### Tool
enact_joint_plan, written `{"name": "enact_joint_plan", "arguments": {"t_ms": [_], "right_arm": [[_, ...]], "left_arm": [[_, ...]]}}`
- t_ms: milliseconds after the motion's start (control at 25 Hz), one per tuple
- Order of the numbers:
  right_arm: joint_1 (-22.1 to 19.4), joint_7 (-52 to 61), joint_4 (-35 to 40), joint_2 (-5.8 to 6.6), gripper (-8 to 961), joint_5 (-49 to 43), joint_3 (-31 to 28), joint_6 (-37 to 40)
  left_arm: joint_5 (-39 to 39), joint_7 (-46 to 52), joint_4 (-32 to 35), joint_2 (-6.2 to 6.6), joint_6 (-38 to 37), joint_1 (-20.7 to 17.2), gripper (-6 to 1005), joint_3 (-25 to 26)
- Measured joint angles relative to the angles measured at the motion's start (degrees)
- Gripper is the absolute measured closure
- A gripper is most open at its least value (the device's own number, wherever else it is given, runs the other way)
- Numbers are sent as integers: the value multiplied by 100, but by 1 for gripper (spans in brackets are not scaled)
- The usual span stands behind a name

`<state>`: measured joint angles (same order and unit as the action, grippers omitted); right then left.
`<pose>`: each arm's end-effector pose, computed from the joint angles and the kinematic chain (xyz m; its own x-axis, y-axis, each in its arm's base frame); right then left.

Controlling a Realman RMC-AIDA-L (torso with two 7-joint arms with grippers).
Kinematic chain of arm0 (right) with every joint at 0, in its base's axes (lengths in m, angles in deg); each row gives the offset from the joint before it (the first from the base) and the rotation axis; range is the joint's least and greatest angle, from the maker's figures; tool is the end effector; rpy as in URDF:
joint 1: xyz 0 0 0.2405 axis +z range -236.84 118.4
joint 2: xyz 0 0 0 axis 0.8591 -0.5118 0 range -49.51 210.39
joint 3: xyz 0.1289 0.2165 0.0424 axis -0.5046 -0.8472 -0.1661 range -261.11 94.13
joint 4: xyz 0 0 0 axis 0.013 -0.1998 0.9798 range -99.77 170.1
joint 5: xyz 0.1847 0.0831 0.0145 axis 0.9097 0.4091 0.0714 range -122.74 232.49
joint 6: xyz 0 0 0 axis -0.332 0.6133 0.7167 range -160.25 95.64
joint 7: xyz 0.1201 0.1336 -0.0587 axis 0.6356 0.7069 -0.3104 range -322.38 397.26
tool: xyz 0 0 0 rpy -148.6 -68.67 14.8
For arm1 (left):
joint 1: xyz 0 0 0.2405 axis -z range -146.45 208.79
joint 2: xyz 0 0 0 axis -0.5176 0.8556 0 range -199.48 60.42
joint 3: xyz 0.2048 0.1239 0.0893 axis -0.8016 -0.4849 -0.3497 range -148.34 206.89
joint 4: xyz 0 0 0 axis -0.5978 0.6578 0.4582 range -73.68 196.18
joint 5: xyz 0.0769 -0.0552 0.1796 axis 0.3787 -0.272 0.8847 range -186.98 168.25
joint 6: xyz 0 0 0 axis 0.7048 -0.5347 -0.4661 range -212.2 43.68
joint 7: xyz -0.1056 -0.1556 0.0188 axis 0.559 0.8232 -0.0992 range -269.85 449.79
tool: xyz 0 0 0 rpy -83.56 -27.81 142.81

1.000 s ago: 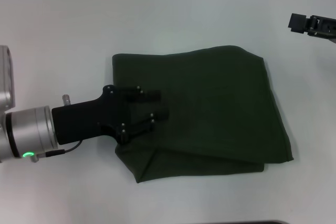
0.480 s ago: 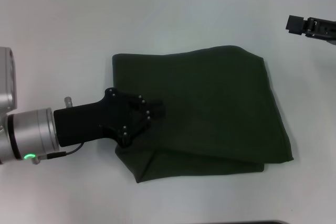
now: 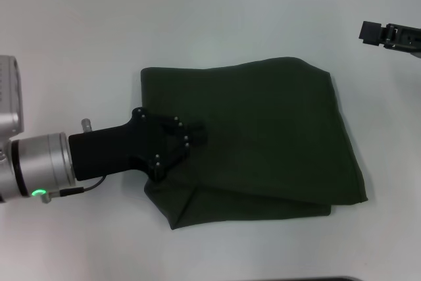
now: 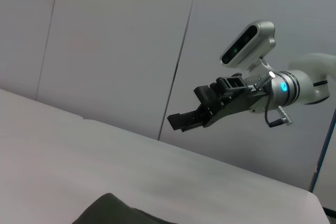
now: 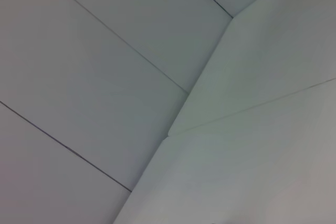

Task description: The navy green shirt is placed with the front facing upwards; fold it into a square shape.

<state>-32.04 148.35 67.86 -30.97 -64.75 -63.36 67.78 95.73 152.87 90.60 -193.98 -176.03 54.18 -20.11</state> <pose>0.2858 0.3231 0.0377 0.2582 -0.7397 -0.6214 -0.8592 -0.4699 0.2023 -0.2264 0.2695 -0.1001 0.7419 0.2757 0.6111 0.3676 -0.9296 -0.0269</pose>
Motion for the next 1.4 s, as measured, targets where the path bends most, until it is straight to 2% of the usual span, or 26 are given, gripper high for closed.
{"name": "enact_joint_plan", "arguments": {"t_ms": [440, 880, 1400], "right_arm": [[3, -13, 0, -20, 208, 1, 33, -96], [-9, 11, 0, 1, 208, 1, 54, -110], [30, 15, 0, 16, 208, 1, 52, -131]], "left_arm": [[111, 124, -319, 1, 718, 41, 918, -332], [693, 425, -360, 18, 918, -7, 919, -375], [993, 542, -366, 18, 845, 9, 918, -396]]}}
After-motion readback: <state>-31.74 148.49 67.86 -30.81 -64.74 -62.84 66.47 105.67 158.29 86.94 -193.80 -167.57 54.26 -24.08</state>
